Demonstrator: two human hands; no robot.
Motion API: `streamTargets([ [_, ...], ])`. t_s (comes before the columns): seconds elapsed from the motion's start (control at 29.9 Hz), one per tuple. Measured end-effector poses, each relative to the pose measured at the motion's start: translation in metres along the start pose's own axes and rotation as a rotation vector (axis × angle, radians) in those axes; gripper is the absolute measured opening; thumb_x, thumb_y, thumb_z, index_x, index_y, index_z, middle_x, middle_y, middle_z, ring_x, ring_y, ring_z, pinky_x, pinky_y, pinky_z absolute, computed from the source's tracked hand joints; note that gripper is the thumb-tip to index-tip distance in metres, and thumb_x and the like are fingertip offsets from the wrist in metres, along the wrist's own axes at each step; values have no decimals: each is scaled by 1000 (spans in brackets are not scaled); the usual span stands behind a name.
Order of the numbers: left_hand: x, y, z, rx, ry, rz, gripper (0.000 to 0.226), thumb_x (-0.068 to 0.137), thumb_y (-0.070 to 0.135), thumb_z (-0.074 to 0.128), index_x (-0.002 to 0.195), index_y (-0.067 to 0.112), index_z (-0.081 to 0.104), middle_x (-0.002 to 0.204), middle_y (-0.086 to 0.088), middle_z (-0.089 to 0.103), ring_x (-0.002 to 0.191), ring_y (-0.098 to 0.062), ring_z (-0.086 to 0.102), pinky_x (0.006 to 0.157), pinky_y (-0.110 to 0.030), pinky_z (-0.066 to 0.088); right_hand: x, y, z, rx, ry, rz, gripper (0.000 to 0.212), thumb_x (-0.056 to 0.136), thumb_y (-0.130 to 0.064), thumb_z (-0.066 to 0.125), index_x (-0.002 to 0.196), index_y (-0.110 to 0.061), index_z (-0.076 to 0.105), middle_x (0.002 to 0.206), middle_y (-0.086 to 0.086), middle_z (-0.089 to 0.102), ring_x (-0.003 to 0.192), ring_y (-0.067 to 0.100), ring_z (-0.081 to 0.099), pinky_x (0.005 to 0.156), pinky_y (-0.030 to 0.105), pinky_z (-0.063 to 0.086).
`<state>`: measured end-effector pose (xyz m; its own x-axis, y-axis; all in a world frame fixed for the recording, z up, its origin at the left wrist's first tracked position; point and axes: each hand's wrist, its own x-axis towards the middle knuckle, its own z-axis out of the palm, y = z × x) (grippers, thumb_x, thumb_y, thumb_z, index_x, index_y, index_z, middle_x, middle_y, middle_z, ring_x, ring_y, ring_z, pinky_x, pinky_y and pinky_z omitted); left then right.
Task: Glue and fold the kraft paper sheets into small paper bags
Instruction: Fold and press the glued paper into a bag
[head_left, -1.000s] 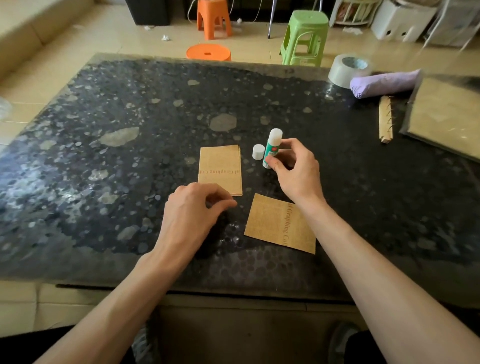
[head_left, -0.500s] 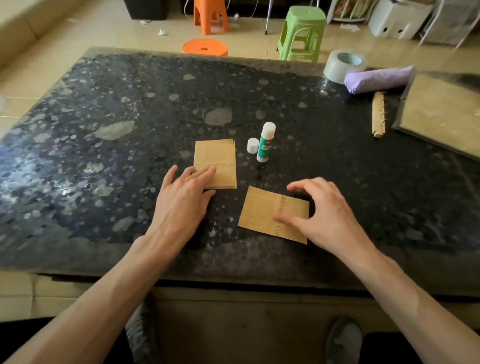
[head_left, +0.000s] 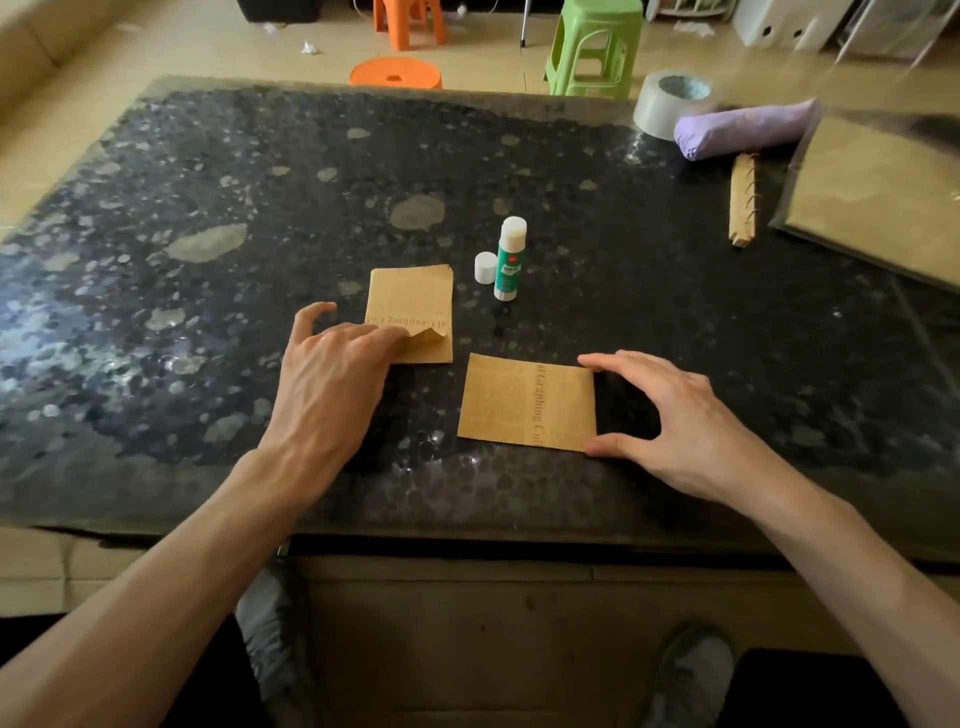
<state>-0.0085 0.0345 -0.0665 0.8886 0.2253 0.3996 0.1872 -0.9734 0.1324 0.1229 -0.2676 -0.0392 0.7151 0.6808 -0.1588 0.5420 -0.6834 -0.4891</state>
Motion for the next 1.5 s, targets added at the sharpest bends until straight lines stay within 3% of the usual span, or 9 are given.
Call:
streamTargets([
  [0.1, 0, 3, -2, -1, 14, 0, 13, 99, 19, 65, 109, 16, 74, 98, -3, 78, 87, -23, 74, 113, -46, 34, 2, 1, -5, 47, -34, 6, 87, 80, -47, 85, 153, -49, 38, 149, -26, 42, 136, -10, 23, 127, 44, 21],
  [0.2, 1, 5, -5, -27, 24, 1, 14, 95, 17, 69, 108, 16, 75, 102, -2, 78, 90, -22, 74, 111, -43, 36, 3, 3, -5, 98, -13, 31, 89, 76, -54, 85, 152, -52, 38, 146, -26, 48, 143, 3, 35, 124, 49, 30],
  [0.5, 0, 8, -9, -91, -28, -11, 23, 94, 14, 70, 116, 15, 76, 102, -2, 62, 93, -25, 63, 80, -44, 57, 6, -8, 1, 127, 150, 2, 66, 85, -49, 79, 145, -42, 53, 142, -19, 55, 131, -2, 40, 110, 27, 31],
  [0.7, 2, 11, -15, -84, 10, -47, 13, 93, 19, 73, 103, 15, 81, 98, -2, 66, 82, -26, 67, 68, -39, 53, 4, -6, 6, 120, 197, -27, 54, 88, -50, 76, 138, -40, 60, 133, -28, 53, 124, -10, 41, 102, 14, 31],
  [0.8, 4, 19, -20, -117, 28, -67, 9, 90, 19, 77, 95, 13, 82, 94, 0, 68, 74, -25, 67, 64, -35, 50, 2, -13, 13, 158, 305, -49, 39, 90, -44, 75, 127, -36, 68, 117, -24, 64, 112, -2, 57, 94, 16, 45],
  [0.9, 4, 36, -24, -159, 62, -32, 9, 86, 20, 80, 84, 12, 78, 87, 1, 65, 63, -19, 63, 57, -34, 51, 1, -32, 22, 361, 307, -52, 25, 95, -41, 71, 117, -29, 75, 100, -17, 73, 96, 2, 68, 78, 16, 55],
  [1.07, 4, 58, -14, -224, 58, 119, 20, 85, 24, 81, 83, 14, 64, 81, 3, 60, 57, -16, 55, 44, -34, 48, 2, -67, 26, 977, -7, 142, 34, 97, -41, 67, 123, -20, 74, 106, -4, 80, 99, 14, 77, 92, 36, 62],
  [1.3, 1, 80, -5, -317, 6, 278, 18, 89, 24, 77, 93, 15, 63, 83, 2, 64, 60, -14, 60, 48, -37, 53, 3, -72, 29, 1039, 58, 254, 26, 100, -40, 65, 109, -19, 78, 97, -2, 81, 97, 13, 77, 99, 39, 58],
  [1.5, 5, 80, -9, -489, -7, 191, 29, 97, 46, 67, 112, 21, 70, 106, 9, 62, 91, -5, 60, 76, -26, 53, 5, -53, 18, 927, 189, 310, 16, 104, -24, 64, 107, -16, 78, 92, -2, 80, 85, 14, 78, 78, 32, 63],
])
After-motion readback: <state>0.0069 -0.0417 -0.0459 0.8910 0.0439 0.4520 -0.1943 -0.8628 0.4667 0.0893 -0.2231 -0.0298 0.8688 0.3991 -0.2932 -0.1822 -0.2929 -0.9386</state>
